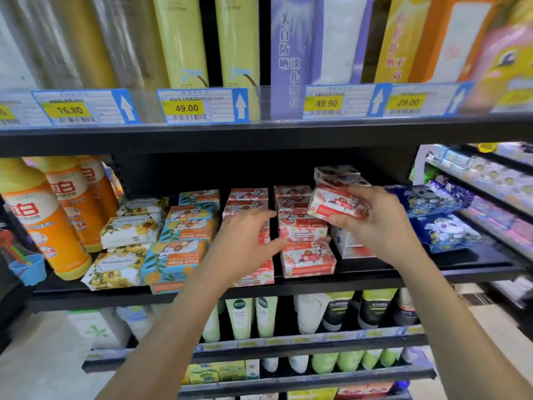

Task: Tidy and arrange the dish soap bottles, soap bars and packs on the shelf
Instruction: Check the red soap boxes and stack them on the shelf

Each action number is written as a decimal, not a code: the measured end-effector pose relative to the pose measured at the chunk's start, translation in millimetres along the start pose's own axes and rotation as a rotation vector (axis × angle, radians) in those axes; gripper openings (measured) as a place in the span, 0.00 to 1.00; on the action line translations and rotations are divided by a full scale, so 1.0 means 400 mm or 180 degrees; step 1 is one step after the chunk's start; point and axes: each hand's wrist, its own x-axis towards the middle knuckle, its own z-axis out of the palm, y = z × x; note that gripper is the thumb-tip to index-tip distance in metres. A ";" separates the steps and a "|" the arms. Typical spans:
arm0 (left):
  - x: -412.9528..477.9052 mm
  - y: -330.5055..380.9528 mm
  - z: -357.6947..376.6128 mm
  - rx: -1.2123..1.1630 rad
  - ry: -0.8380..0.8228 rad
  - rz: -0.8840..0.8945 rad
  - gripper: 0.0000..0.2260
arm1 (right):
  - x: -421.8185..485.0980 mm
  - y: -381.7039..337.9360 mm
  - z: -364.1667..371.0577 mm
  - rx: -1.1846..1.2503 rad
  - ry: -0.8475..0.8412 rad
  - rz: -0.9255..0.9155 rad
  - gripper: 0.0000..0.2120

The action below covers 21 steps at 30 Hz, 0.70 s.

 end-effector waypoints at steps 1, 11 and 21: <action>0.024 0.008 0.014 0.0087 -0.0080 -0.0006 0.31 | -0.010 0.007 -0.004 0.0006 -0.0003 -0.0018 0.34; 0.117 0.028 0.087 0.0763 -0.0310 -0.0284 0.33 | -0.039 0.060 -0.023 0.0062 0.0009 -0.0006 0.38; 0.109 0.047 0.078 0.0286 0.0075 -0.0374 0.36 | -0.056 0.075 -0.037 0.0202 0.0073 0.0016 0.36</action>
